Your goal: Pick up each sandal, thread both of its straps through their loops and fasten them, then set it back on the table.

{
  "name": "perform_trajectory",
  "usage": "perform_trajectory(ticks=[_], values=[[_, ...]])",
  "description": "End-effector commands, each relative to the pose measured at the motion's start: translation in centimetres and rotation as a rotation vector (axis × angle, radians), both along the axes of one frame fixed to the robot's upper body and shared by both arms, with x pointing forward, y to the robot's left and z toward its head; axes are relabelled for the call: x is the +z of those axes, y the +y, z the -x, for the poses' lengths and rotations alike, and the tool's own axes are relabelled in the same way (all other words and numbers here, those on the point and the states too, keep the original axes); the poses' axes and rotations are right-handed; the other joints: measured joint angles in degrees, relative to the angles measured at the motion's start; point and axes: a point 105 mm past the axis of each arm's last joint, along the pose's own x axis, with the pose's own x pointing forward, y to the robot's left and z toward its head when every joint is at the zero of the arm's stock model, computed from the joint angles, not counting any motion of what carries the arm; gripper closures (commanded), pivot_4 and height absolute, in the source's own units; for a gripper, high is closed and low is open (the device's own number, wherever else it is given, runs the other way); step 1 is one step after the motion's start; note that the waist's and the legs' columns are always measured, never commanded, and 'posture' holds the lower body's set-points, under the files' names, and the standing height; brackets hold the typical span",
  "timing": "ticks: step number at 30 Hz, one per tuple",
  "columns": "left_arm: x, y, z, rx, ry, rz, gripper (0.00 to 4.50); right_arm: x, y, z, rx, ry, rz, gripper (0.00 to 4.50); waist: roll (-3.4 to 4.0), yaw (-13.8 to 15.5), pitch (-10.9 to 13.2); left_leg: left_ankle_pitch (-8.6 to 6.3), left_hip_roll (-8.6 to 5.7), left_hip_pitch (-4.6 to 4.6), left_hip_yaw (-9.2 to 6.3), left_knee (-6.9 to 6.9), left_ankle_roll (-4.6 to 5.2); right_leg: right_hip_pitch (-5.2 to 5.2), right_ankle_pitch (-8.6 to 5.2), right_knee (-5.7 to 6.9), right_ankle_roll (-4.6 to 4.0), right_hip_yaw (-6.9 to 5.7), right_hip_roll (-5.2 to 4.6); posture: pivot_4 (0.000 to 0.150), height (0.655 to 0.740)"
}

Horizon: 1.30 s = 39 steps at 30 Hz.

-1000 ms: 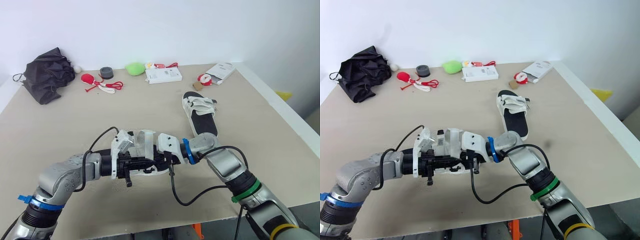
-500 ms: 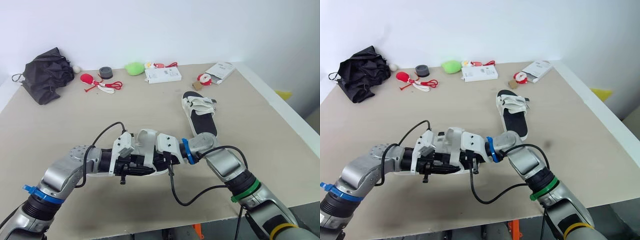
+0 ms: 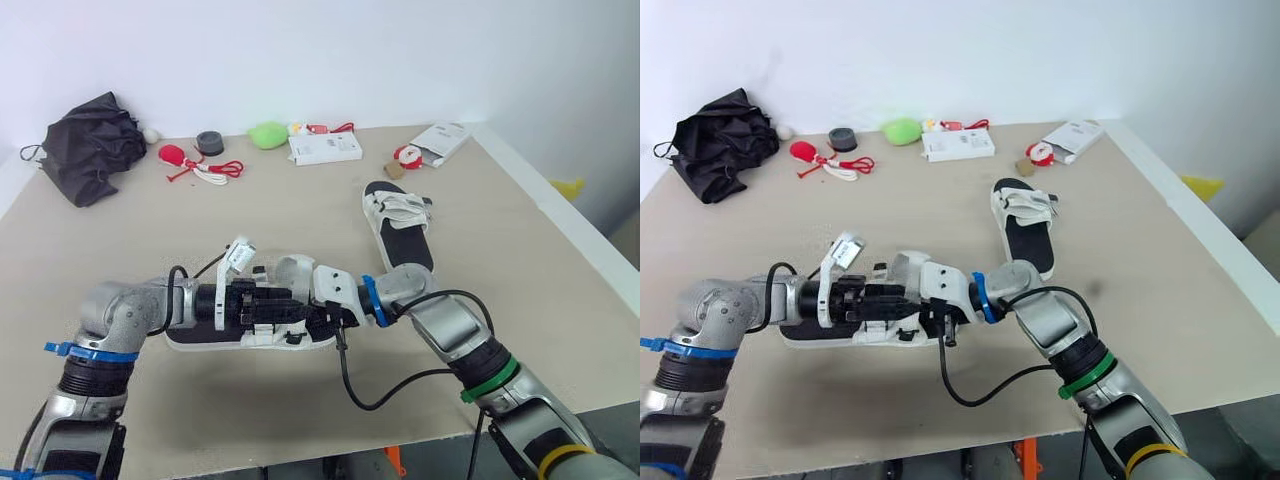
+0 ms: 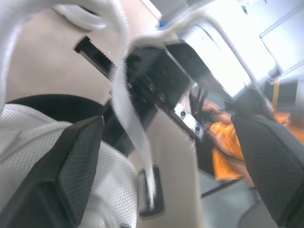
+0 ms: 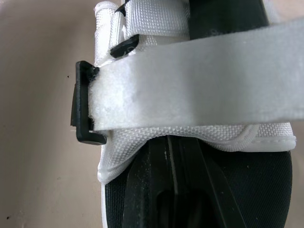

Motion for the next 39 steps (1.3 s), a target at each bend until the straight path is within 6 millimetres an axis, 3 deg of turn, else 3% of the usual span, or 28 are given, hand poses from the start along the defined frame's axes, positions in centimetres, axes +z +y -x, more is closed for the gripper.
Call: perform_trajectory(ticks=[1,3,5,6,8,11,22,29,33,36,37,38,39], values=[[-1.3,-0.1,0.7,0.024,0.021,-0.064,0.29,-4.0,-2.3,-0.5,-0.105,0.082,0.142,4.5,0.0,0.0,0.0,-0.01,0.0,0.0,0.0,0.0,-0.02,-0.01,0.0,0.0,-0.01,0.01,0.1,0.15,0.74],[-1.6,-0.3,1.0,0.019,0.027,-0.068,0.76,-4.0,-2.3,-0.4,-0.106,0.083,0.142,4.5,0.0,0.0,0.0,-0.02,0.01,0.0,-0.01,0.0,-0.03,-0.01,-0.02,0.0,-0.03,0.02,0.1,0.15,0.74],[-1.5,-0.3,1.0,0.025,0.015,-0.071,1.54,-4.1,-2.4,-0.4,-0.108,0.084,0.143,4.5,0.0,0.0,0.0,-0.02,0.01,0.01,-0.01,0.0,-0.03,-0.01,-0.03,0.0,-0.06,0.03,0.06,0.15,0.74],[-1.4,-0.2,0.8,0.034,0.008,-0.07,2.11,-4.0,-2.4,-0.5,-0.109,0.083,0.143,4.5,0.0,0.0,0.0,-0.02,0.01,0.01,-0.01,0.0,-0.03,-0.01,-0.07,0.0,-0.12,0.03,0.04,0.15,0.74],[-1.2,-0.1,0.4,0.045,-0.006,-0.074,2.81,-4.0,-2.5,-0.5,-0.11,0.084,0.144,4.5,0.0,0.0,0.0,-0.02,0.01,0.01,0.0,0.0,-0.03,-0.01,-0.12,0.0,-0.21,0.04,0.02,0.15,0.74],[-1.2,-0.1,0.3,0.037,-0.033,-0.09,4.43,-4.0,-2.5,-0.5,-0.109,0.084,0.145,4.5,-0.01,0.0,0.0,-0.02,0.0,0.01,0.01,0.0,-0.03,-0.02,-0.15,0.0,-0.27,0.05,0.01,0.15,0.74],[-2.6,-0.4,3.5,-0.202,-0.244,-0.21,4.43,-4.0,-2.4,-0.4,-0.102,0.084,0.147,4.5,0.01,0.0,0.0,-0.05,0.02,0.0,0.04,-0.02,-0.09,-0.06,-0.22,0.0,-0.38,0.1,0.01,0.15,0.74],[-3.8,0.1,3.0,-0.225,-0.335,-0.282,4.43,-4.0,-2.3,-0.4,-0.098,0.081,0.147,4.5,0.02,0.1,0.0,-0.09,0.04,0.0,0.02,-0.08,-0.14,-0.08,-0.3,0.0,-0.51,0.08,0.13,0.15,0.74],[-3.5,-0.2,2.2,-0.177,-0.366,-0.26,4.43,-3.9,-2.3,-0.4,-0.095,0.078,0.148,4.5,0.03,0.1,0.0,-0.09,0.09,0.0,0.02,-0.07,-0.14,-0.08,-0.3,0.0,-0.52,0.08,0.12,0.15,0.74],[-3.2,-0.1,2.2,-0.178,-0.358,-0.243,3.67,-4.0,-2.3,-0.4,-0.095,0.077,0.149,4.5,0.03,0.1,0.0,-0.09,0.08,0.01,0.02,-0.05,-0.14,-0.07,-0.3,0.0,-0.5,0.07,0.08,0.15,0.74],[-3.1,0.0,2.0,-0.169,-0.373,-0.252,3.06,-4.0,-2.3,-0.4,-0.094,0.077,0.149,4.5,0.03,0.1,0.0,-0.09,0.08,0.02,0.02,-0.05,-0.14,-0.07,-0.3,0.0,-0.5,0.08,0.07,0.15,0.74],[-3.1,0.1,1.9,-0.163,-0.374,-0.256,2.81,-4.0,-2.3,-0.4,-0.093,0.077,0.149,4.5,0.03,0.1,0.0,-0.09,0.08,0.02,0.02,-0.05,-0.14,-0.07,-0.29,0.0,-0.5,0.08,0.07,0.15,0.74],[-2.9,0.2,1.9,-0.167,-0.361,-0.247,2.27,-4.0,-2.3,-0.3,-0.092,0.077,0.149,4.5,0.03,0.1,0.0,-0.09,0.08,0.02,0.02,-0.05,-0.13,-0.06,-0.29,0.0,-0.5,0.08,0.07,0.15,0.74]])
